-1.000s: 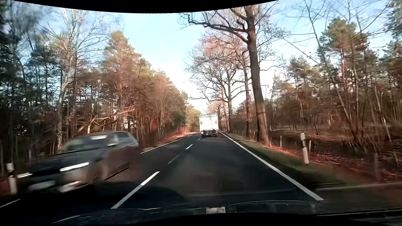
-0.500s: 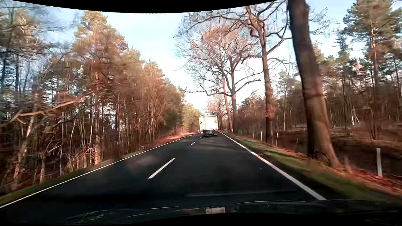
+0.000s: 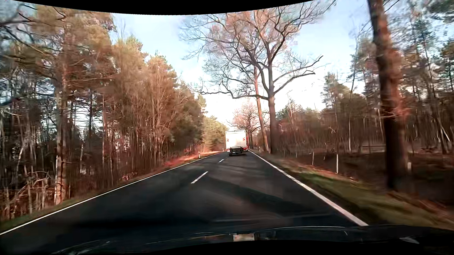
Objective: Follow the waypoints while adhering to traffic rules and regulations
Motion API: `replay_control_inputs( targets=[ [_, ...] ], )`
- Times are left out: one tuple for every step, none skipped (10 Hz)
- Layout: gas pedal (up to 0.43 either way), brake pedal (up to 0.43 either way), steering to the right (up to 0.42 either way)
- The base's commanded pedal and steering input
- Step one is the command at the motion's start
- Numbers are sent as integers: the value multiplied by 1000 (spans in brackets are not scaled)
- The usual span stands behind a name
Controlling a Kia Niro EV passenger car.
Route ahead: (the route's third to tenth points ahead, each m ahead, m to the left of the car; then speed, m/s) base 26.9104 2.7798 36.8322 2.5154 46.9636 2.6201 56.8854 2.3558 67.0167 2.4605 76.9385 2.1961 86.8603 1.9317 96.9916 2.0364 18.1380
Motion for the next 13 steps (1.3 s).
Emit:
replay_control_inputs(
  targets=[
    [189,0,-2],
    [189,0,-2],
    [189,0,-2],
    [189,0,-1],
    [189,0,-2],
    [189,0,-2],
    [189,0,-2],
    [197,0,-2],
    [197,0,-1],
    [197,0,-2],
    [197,0,-2],
    [197,0,-1],
    [209,0,-1]
  ],
)
